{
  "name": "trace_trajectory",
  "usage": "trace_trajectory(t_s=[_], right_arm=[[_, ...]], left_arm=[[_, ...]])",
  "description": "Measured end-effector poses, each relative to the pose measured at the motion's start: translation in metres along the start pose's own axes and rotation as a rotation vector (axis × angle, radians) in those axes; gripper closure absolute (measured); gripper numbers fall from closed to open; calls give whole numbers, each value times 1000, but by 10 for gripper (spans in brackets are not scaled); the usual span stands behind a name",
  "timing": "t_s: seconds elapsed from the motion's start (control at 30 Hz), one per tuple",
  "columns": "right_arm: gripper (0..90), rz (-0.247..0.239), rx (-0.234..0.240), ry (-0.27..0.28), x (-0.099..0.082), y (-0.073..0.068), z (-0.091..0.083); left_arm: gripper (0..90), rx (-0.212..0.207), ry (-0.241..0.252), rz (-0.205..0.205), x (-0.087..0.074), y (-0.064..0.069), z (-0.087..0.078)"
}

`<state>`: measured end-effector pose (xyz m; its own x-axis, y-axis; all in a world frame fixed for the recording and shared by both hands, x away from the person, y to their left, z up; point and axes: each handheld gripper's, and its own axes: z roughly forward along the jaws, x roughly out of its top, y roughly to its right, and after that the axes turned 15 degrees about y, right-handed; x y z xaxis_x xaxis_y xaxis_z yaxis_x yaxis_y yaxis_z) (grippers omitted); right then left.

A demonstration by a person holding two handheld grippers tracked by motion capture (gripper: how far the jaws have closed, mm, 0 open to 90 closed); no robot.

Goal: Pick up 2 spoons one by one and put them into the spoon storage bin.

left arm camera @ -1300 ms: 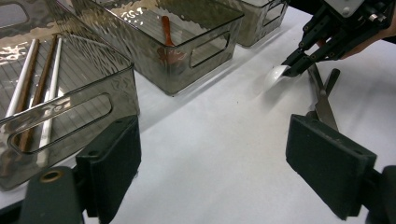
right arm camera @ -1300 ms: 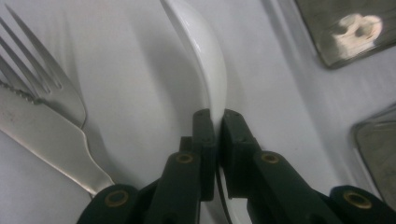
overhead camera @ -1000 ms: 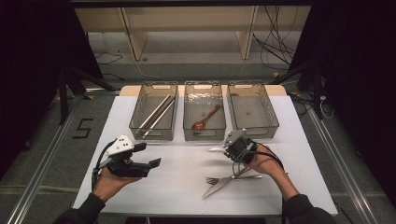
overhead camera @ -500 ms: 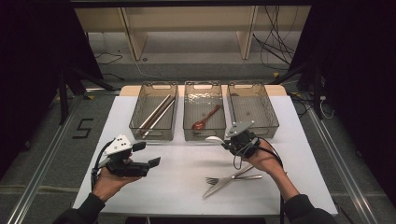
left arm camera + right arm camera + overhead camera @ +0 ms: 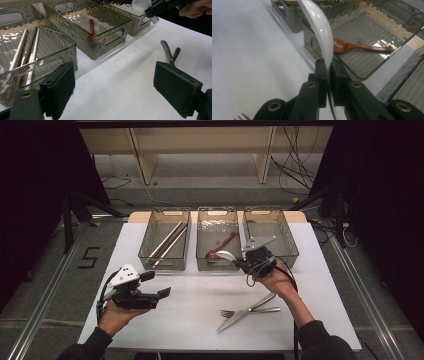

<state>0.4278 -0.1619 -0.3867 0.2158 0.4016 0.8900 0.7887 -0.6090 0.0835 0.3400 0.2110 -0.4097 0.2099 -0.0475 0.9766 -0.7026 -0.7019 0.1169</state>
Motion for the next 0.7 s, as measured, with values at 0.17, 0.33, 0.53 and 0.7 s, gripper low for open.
trace_trajectory(t_s=[0.17,0.33,0.53,0.7], right_arm=[[855,34,-30,12,4,10,5],[855,63,-60,30,14,16,10],[855,86,-88,49,29,24,18],[855,111,-108,47,35,30,27]], left_arm=[[170,4,3,1,1,2,0],[168,4,3,-5,1,2,-1],[167,7,5,-7,0,2,-3],[166,1,1,-5,0,4,-5]])
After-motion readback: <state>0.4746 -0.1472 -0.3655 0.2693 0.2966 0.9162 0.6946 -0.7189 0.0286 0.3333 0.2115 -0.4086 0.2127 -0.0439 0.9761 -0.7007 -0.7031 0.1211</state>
